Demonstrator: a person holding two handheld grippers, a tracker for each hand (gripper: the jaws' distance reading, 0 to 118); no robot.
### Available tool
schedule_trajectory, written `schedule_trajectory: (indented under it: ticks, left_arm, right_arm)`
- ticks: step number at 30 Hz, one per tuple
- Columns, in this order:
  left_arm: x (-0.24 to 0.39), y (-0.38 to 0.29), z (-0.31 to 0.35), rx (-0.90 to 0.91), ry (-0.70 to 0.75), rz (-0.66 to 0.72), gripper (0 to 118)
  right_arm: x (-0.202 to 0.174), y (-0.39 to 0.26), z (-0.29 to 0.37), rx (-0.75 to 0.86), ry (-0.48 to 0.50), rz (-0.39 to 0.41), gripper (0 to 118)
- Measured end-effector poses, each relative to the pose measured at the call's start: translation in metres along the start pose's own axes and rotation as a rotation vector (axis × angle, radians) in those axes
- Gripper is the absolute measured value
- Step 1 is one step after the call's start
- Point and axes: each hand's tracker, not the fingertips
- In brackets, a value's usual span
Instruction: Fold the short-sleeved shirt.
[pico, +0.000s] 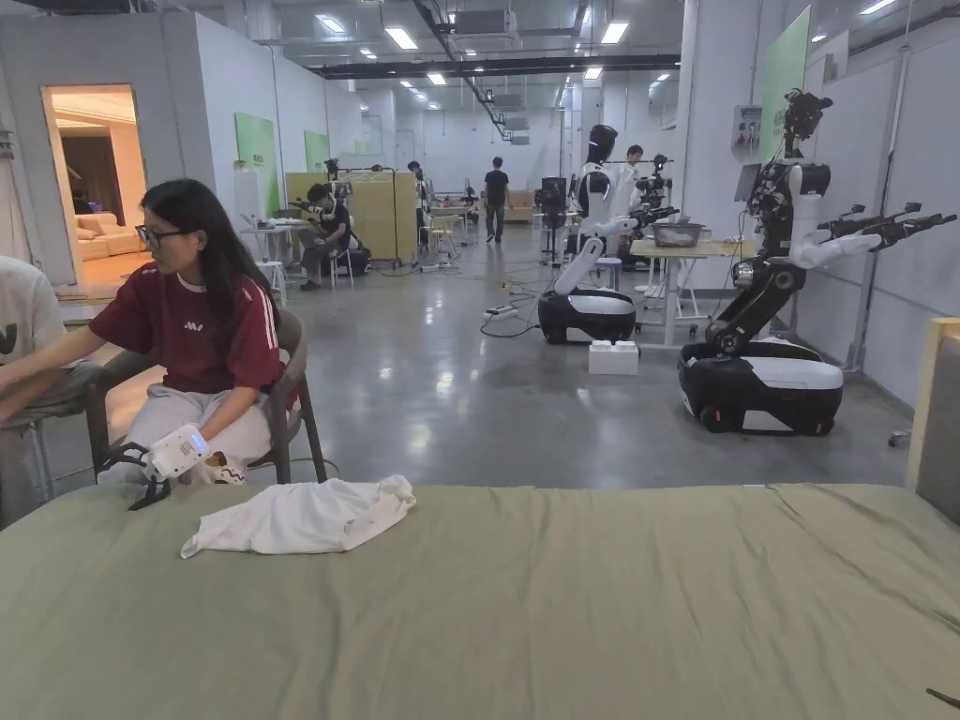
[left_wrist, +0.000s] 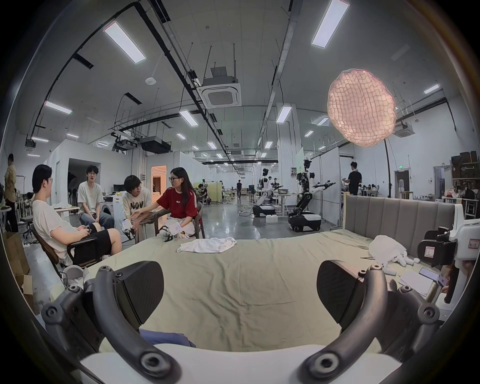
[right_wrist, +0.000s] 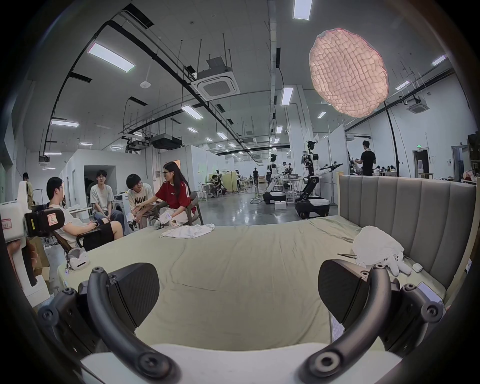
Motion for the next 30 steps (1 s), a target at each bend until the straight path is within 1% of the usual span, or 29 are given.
schedule_trajectory:
  ticks: [10, 11, 12, 14, 15, 16, 18, 19, 20, 22, 24, 25, 27, 30]
  left_arm:
    - [0.000, -0.001, 0.001, -0.010, -0.005, 0.016, 117]
    - [0.000, -0.001, 0.001, -0.010, -0.004, 0.018, 117]
    - [-0.001, -0.001, 0.001, -0.010, -0.003, 0.019, 117]
    - [-0.001, 0.000, 0.001, -0.010, 0.002, 0.021, 117]
    - [-0.001, 0.001, 0.001, -0.010, 0.003, 0.022, 117]
    - [-0.002, 0.001, 0.001, -0.011, 0.002, 0.023, 117]
    - [-0.003, 0.003, 0.002, -0.010, -0.001, 0.028, 117]
    - [-0.003, 0.004, 0.002, -0.009, -0.001, 0.033, 117]
    - [-0.003, 0.005, 0.001, -0.009, -0.002, 0.039, 117]
    - [-0.003, 0.006, 0.001, -0.008, -0.010, 0.049, 117]
    - [-0.003, 0.007, 0.001, -0.011, -0.014, 0.050, 117]
    - [-0.003, 0.007, 0.001, -0.012, -0.015, 0.048, 117]
    - [-0.002, 0.007, 0.002, -0.012, -0.018, 0.042, 117]
    - [-0.003, 0.008, 0.002, -0.009, -0.020, 0.046, 117]
  right_arm:
    - [0.000, 0.008, 0.000, -0.026, 0.025, -0.032, 118]
    - [0.000, 0.009, -0.001, -0.033, 0.032, -0.044, 118]
    - [0.000, 0.010, -0.002, -0.042, 0.036, -0.076, 118]
    - [0.001, 0.014, -0.004, -0.075, 0.044, -0.162, 118]
    - [0.001, 0.016, -0.005, -0.081, 0.033, -0.188, 118]
    - [-0.001, 0.019, -0.006, -0.097, -0.005, -0.210, 118]
    - [-0.004, 0.025, -0.009, -0.180, -0.085, -0.241, 118]
    - [-0.006, 0.027, -0.010, -0.212, -0.110, -0.258, 118]
    - [-0.007, 0.028, -0.010, -0.216, -0.117, -0.272, 118]
    - [-0.007, 0.029, -0.008, -0.191, -0.090, -0.293, 118]
    - [-0.007, 0.032, -0.007, -0.215, -0.075, -0.356, 118]
    - [-0.008, 0.034, -0.007, -0.238, -0.095, -0.379, 118]
    - [-0.008, 0.036, -0.006, -0.252, -0.132, -0.382, 118]
    - [-0.009, 0.037, -0.006, -0.252, -0.158, -0.346, 118]
